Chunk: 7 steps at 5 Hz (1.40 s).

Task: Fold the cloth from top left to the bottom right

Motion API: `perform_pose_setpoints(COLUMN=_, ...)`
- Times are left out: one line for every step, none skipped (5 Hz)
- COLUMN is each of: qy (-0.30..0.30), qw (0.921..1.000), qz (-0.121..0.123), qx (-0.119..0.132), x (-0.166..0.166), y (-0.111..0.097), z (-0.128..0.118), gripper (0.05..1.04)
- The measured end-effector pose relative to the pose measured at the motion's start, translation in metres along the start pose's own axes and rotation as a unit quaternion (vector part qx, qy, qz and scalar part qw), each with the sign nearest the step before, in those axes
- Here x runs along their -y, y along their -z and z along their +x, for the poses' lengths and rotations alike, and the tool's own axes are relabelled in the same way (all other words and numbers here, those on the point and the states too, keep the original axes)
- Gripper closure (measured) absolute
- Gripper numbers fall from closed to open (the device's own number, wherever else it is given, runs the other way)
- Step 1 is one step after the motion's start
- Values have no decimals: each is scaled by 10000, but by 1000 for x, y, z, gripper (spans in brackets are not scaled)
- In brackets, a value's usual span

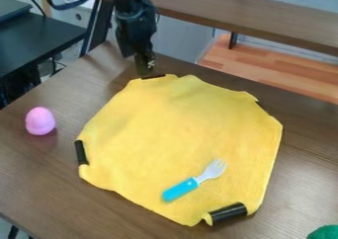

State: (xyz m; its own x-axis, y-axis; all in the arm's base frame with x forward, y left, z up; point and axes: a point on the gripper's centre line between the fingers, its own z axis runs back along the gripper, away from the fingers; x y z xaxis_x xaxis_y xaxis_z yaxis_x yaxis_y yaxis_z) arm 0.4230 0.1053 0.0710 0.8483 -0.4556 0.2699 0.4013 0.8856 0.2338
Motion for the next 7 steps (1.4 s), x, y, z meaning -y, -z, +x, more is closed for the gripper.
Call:
perform_pose_setpoints(qy=213, qw=9996, qz=-180, qx=-64, x=-5, y=19, z=3, gripper=85)
perform_pose_setpoints(qy=153, qw=9992, qz=-273, qx=-247, x=-16, y=37, z=-4, gripper=85)
perform_pose_setpoints(qy=174, qw=9992, qz=-332, qx=-142, x=-21, y=44, z=1, gripper=85)
perform_pose_setpoints(qy=217, qw=9990, qz=-340, qx=-195, x=-26, y=56, z=-4, gripper=85)
perform_pose_setpoints(qy=278, qw=9991, qz=-311, qx=-102, x=-31, y=55, z=3, gripper=85)
perform_pose_setpoints(qy=363, qw=9986, qz=-366, qx=-95, x=-29, y=64, z=3, gripper=85)
perform_pose_setpoints(qy=427, qw=9984, qz=-378, qx=-10, x=-32, y=64, z=9, gripper=85)
